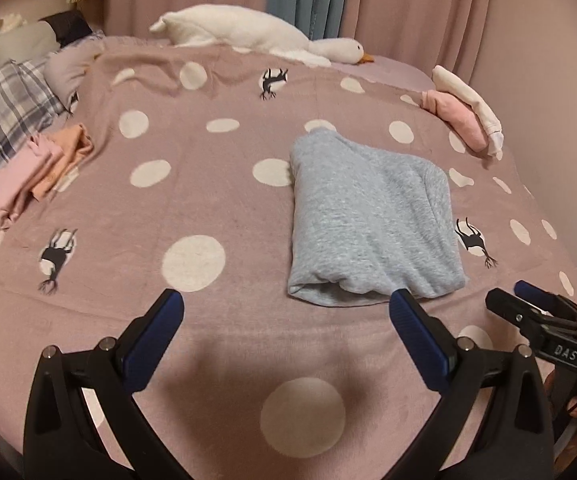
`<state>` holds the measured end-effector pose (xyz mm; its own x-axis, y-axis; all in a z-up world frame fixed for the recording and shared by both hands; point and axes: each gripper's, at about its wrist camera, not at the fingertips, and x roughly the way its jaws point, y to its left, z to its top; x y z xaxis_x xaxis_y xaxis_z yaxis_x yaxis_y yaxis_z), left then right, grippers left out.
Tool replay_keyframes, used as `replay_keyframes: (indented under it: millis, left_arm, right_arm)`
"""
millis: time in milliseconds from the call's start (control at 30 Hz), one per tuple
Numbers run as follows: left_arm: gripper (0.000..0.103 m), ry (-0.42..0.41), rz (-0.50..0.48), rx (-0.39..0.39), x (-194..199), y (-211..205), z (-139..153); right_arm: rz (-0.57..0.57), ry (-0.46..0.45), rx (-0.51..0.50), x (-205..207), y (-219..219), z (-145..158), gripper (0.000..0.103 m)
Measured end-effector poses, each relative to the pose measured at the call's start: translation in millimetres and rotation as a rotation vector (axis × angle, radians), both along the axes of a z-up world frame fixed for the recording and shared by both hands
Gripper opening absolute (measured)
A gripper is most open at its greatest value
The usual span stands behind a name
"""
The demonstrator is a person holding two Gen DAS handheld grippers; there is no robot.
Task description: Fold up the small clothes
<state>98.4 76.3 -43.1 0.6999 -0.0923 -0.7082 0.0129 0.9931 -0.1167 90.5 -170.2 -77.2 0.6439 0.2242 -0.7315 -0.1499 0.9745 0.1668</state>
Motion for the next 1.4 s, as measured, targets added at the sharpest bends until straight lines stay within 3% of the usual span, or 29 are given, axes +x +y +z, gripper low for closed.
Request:
replay_keyframes:
  millis: [67, 567, 1000, 1400]
  left_arm:
    - [0.103, -0.008, -0.009, -0.02, -6.1, 1.9, 3.6]
    - [0.103, -0.024, -0.008, -0.066, -36.2, -7.9, 19.2]
    - [0.103, 0.018, 0.028, 0.016, -42.3, -16.5, 23.9]
    - [0.103, 0.073, 0.054, 0.013, -36.7, -11.5, 27.0]
  right_arm:
    - [0.005, -0.024, -0.008, -5.8, 3.3, 4.5, 0.096]
    - [0.009, -0.096, -0.028, -38.9, 17.0, 27.3, 0.1]
    - [0.006, -0.112, -0.057, -53.6, 26.4, 40.3, 0.1]
    - [-0.009, -0.081, -0.046, -48.6, 31.1, 46.8, 0.102]
